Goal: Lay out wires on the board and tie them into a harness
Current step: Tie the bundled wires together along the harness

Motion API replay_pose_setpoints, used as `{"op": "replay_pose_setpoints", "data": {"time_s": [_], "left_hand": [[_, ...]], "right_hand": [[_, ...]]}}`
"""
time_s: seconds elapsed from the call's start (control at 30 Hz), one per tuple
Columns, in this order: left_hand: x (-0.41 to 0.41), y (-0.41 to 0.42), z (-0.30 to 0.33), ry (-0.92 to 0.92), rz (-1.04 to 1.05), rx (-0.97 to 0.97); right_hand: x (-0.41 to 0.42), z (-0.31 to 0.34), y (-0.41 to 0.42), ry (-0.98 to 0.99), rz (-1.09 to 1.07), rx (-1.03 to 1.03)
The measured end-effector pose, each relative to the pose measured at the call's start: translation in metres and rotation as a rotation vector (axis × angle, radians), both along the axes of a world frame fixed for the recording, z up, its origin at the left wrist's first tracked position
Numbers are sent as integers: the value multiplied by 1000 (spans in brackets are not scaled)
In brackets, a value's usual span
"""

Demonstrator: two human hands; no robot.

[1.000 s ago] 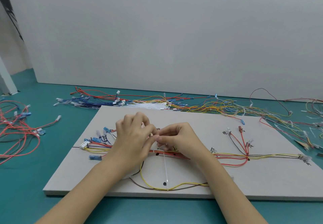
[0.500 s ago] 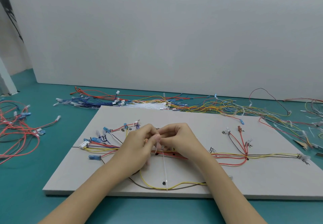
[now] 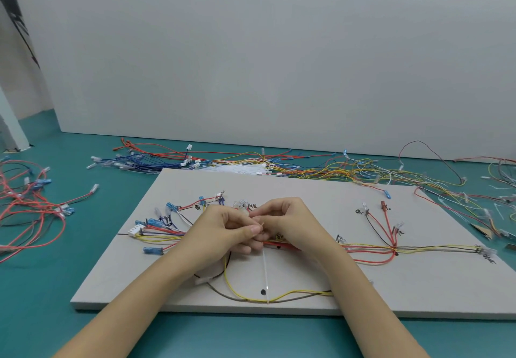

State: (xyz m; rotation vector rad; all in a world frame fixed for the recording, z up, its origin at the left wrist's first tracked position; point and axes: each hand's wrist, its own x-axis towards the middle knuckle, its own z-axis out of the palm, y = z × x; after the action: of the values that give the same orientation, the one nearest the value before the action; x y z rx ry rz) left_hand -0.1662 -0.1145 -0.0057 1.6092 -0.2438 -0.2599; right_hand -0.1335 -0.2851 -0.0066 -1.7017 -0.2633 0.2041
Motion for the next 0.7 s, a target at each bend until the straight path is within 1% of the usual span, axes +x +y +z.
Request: {"op": "replay_pose_setpoints", "data": {"time_s": [0.27, 0.47, 0.7], "left_hand": [[2, -1, -3, 72, 90, 22], [2, -1, -2, 104, 105, 33], [2, -1, -2, 100, 111, 45]], "right_hand": [[0, 2, -4, 121, 41, 100], [0, 2, -4, 142, 44, 153], [-2, 4, -3, 134, 68, 80]]}}
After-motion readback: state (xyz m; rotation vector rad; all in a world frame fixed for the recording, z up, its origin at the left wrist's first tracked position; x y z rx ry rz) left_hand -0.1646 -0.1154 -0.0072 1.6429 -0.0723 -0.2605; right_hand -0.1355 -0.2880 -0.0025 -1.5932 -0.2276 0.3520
